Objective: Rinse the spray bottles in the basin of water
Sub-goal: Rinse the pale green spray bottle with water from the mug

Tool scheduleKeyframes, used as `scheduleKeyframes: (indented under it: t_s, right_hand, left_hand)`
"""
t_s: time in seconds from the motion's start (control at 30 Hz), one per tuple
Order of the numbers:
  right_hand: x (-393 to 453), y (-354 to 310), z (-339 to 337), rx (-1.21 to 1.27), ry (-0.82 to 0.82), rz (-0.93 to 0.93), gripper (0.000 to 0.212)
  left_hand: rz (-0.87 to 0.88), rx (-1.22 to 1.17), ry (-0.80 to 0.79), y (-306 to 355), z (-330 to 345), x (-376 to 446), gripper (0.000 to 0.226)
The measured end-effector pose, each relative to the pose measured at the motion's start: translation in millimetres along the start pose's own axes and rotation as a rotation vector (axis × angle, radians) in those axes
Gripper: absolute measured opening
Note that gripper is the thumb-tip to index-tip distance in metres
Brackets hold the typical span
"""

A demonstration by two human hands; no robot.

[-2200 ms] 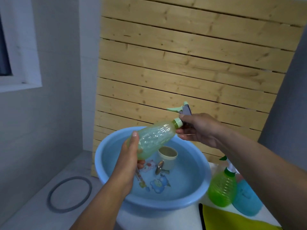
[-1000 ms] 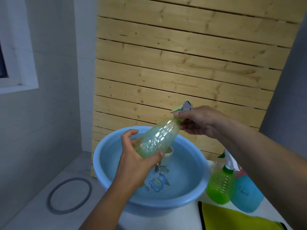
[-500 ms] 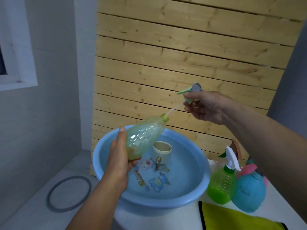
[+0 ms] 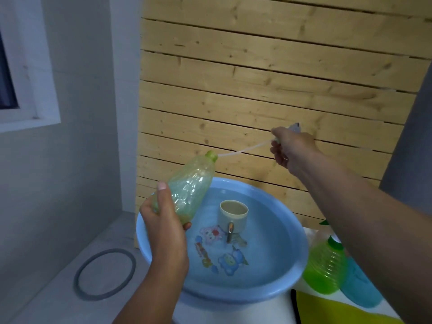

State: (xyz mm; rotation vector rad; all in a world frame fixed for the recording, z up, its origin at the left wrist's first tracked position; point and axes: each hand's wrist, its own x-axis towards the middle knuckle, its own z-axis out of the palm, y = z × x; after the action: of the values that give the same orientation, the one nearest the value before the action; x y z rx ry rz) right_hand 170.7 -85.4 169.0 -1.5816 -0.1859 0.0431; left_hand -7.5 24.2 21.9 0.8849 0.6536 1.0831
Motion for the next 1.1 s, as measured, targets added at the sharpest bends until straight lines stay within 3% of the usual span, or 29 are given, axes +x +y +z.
scheduleKeyframes:
  t_s: [0.3, 0.47, 0.6, 0.77, 1.03, 1.1]
  right_hand:
    - [25.6, -6.2, -9.5, 0.096, 0.045, 0.046, 0.018]
    - [22.3, 10.2, 1.2, 0.064, 0.024, 0.049, 0.02]
    - [15.5, 26.3, 15.3, 0.015, -0.041, 0.064, 0.026]
    - [12.3, 32.1, 26.5, 0.0, -0.078, 0.07, 0.039]
    - [9.0, 35.6, 30.5, -0.055, -0.108, 0.053, 0.032]
    - [6.1, 40.8, 33.7, -0.12, -0.17, 0.073, 0.024]
  left_hand:
    - [0.031, 0.092, 0.052, -5.2, 1.7, 3.4, 0.041]
    - [0.027, 0.119, 0.006, -3.5, 2.2, 0.7, 0.07]
    - [0.041, 0.134, -0.034, -2.2, 2.4, -1.9, 0.048]
    - [0.058, 0.143, -0.062, -2.6, 2.2, -3.7, 0.066]
    - [0.069, 0.138, -0.082, -3.4, 1.9, -4.1, 0.041]
    - [0.063, 0.108, -0.096, -0.9, 2.4, -4.9, 0.052]
